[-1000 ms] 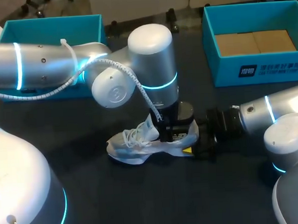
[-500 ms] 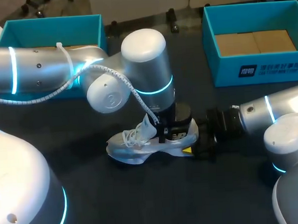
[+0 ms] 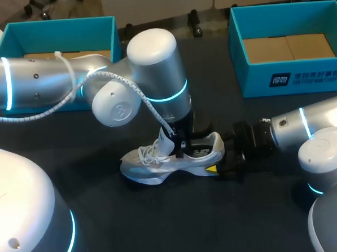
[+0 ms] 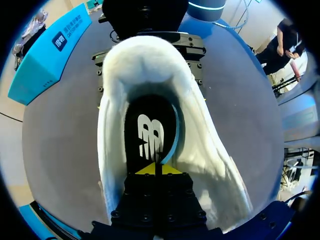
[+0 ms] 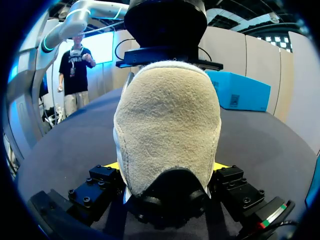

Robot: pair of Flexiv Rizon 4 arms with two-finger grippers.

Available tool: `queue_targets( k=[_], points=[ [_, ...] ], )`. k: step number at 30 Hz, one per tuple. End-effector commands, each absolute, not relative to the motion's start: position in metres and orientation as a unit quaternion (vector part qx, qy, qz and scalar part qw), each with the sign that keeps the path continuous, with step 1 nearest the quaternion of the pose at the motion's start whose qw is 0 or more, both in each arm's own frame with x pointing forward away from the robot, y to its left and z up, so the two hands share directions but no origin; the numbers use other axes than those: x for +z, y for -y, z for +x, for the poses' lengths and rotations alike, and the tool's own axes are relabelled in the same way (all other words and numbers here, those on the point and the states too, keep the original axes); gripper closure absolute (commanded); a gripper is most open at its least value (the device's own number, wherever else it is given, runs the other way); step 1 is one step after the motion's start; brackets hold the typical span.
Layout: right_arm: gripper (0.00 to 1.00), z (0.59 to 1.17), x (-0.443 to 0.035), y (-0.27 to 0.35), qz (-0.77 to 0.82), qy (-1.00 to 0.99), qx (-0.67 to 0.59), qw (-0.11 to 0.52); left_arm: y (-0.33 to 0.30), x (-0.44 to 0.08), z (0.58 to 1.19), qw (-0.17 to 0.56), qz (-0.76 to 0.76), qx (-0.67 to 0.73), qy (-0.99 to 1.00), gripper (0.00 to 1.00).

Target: Take the shoe out of the shoebox, open the shoe tongue, remove and reinsert the insole, then place the shoe into the shoebox

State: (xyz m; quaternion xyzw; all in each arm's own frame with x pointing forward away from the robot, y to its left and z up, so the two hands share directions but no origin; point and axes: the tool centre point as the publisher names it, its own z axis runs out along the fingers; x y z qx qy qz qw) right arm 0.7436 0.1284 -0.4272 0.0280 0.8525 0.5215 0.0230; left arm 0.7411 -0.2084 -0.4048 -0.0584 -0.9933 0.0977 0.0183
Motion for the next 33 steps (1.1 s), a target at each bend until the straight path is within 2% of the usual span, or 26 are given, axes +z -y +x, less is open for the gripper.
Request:
queue_targets(
  k=[1, 33],
  points=[
    [1.00, 0.742, -0.433, -0.132, 0.028, -0.853, 0.520, 0.024, 0.199, -0.396, 0.746, 0.023, -0.063, 0.104, 0.992, 1.00],
    [1.00, 0.742, -0.433, -0.132, 0.028, -0.853, 0.520, 0.024, 0.192, -0.335, 0.730, 0.093, -0.081, 0.187, 0.975, 1.00]
  ],
)
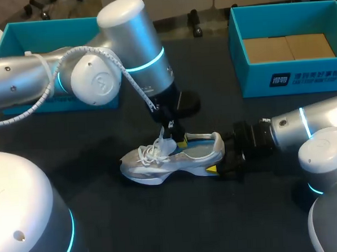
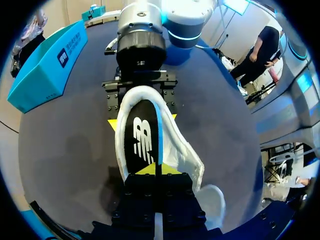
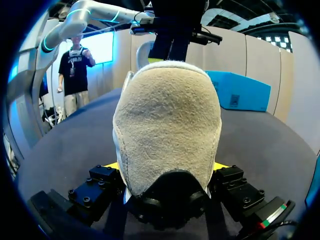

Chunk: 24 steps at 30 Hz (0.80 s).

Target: Take the shoe out of the shoebox, open the shoe tongue, remove and reinsert the insole, then place the shoe into the shoebox

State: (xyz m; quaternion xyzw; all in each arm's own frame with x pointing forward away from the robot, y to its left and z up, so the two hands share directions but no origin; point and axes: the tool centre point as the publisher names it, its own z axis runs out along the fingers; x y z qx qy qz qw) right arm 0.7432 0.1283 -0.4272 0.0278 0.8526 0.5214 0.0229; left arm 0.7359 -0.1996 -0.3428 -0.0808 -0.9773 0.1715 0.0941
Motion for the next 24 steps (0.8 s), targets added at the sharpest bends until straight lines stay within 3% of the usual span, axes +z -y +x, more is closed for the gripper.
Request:
queue_targets(
  k=[1, 24],
  points=[
    [1.00, 0.742, -0.433, -0.132, 0.028, -0.853, 0.520, 0.024, 0.192, -0.333, 0.729, 0.093, -0.080, 0.188, 0.974, 1.00],
    [1.00, 0.742, -0.433, -0.132, 0.028, -0.853, 0.520, 0.024, 0.203, -0.299, 0.721, 0.104, -0.060, 0.254, 0.960, 1.00]
  ],
)
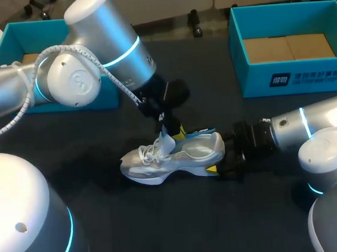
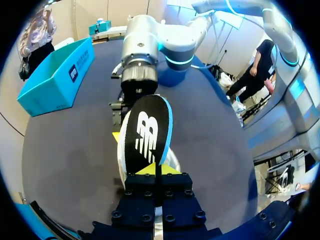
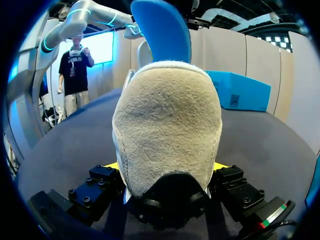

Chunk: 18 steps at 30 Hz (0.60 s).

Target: Take the shoe out of the shoebox, open the shoe tongue, remove and reinsert the insole, then place the shoe into the shoebox

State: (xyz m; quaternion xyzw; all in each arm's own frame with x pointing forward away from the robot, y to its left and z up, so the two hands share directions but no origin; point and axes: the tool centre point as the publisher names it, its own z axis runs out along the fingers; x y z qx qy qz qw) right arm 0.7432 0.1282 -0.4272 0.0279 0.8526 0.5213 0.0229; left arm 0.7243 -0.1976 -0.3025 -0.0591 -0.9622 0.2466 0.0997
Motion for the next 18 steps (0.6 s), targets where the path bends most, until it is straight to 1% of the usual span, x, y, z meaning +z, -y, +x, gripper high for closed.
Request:
queue_targets(
  k=[1, 11, 12, 13, 14, 15, 17, 18],
  points=[
    [1.00, 0.742, -0.433, -0.132, 0.028, -0.853, 0.520, 0.024, 0.207, -0.297, 0.720, 0.109, -0.062, 0.259, 0.958, 1.00],
    [1.00, 0.742, -0.433, -0.132, 0.028, -0.853, 0.520, 0.024, 0.232, -0.298, 0.714, 0.128, -0.062, 0.276, 0.950, 1.00],
    [1.00, 0.742, -0.433, -0.132, 0.028, -0.853, 0.520, 0.024, 0.232, -0.299, 0.714, 0.128, -0.063, 0.275, 0.951, 0.80],
    [1.00, 0.742, -0.433, -0.132, 0.028, -0.853, 0.520, 0.024, 0.232, -0.299, 0.714, 0.127, -0.064, 0.275, 0.951, 0.68],
    [1.00, 0.742, -0.433, -0.132, 0.028, -0.853, 0.520, 0.024, 0.230, -0.299, 0.713, 0.124, -0.068, 0.277, 0.951, 0.65],
    [1.00, 0.742, -0.433, -0.132, 0.028, -0.853, 0.520, 0.024, 0.229, -0.299, 0.713, 0.112, -0.068, 0.280, 0.951, 0.65],
    [1.00, 0.742, -0.433, -0.132, 0.028, -0.853, 0.520, 0.024, 0.227, -0.299, 0.711, 0.096, -0.073, 0.287, 0.950, 0.63],
    [1.00, 0.742, -0.433, -0.132, 0.028, -0.853, 0.520, 0.024, 0.225, -0.300, 0.710, 0.084, -0.073, 0.291, 0.950, 0.58]
  ],
)
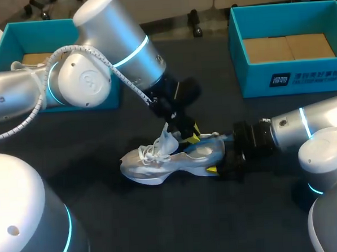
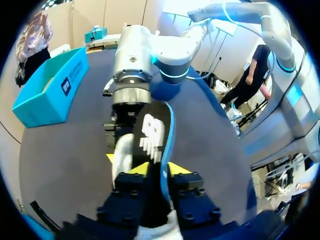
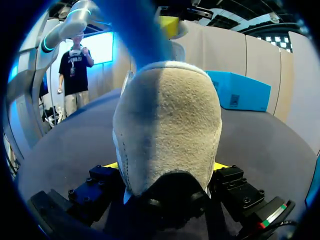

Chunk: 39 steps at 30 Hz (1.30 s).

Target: Take the shoe out of the shoebox, open the shoe tongue, remove and reinsert the insole, then place the shoe into the shoebox

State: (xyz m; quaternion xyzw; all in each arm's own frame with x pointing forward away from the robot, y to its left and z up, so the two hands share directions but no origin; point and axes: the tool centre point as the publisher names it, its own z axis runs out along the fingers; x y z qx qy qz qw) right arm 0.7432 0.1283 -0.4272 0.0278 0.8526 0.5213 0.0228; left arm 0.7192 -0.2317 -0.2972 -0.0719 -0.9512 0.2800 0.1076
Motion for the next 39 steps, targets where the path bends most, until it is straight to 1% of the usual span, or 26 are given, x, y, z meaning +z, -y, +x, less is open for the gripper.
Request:
queue_targets(
  k=[1, 7, 14, 19, 27, 39],
  points=[
    [1.00, 0.742, -0.433, -0.132, 0.028, -0.853, 0.520, 0.024, 0.224, -0.301, 0.710, 0.078, -0.075, 0.295, 0.950, 0.54],
    [1.00, 0.742, -0.433, -0.132, 0.028, -0.853, 0.520, 0.024, 0.218, -0.301, 0.708, 0.028, -0.100, 0.315, 0.943, 0.55],
    [1.00, 0.742, -0.433, -0.132, 0.028, -0.853, 0.520, 0.024, 0.216, -0.301, 0.697, -0.002, -0.127, 0.332, 0.935, 0.55],
    [1.00, 0.742, -0.433, -0.132, 0.028, -0.853, 0.520, 0.024, 0.221, -0.306, 0.690, -0.027, -0.145, 0.331, 0.932, 0.56],
    [1.00, 0.742, -0.433, -0.132, 0.028, -0.853, 0.520, 0.024, 0.236, -0.315, 0.683, -0.093, -0.153, 0.332, 0.926, 0.55],
    [1.00, 0.742, -0.433, -0.132, 0.028, -0.853, 0.520, 0.024, 0.254, -0.325, 0.696, -0.136, -0.131, 0.316, 0.930, 0.51]
  ],
)
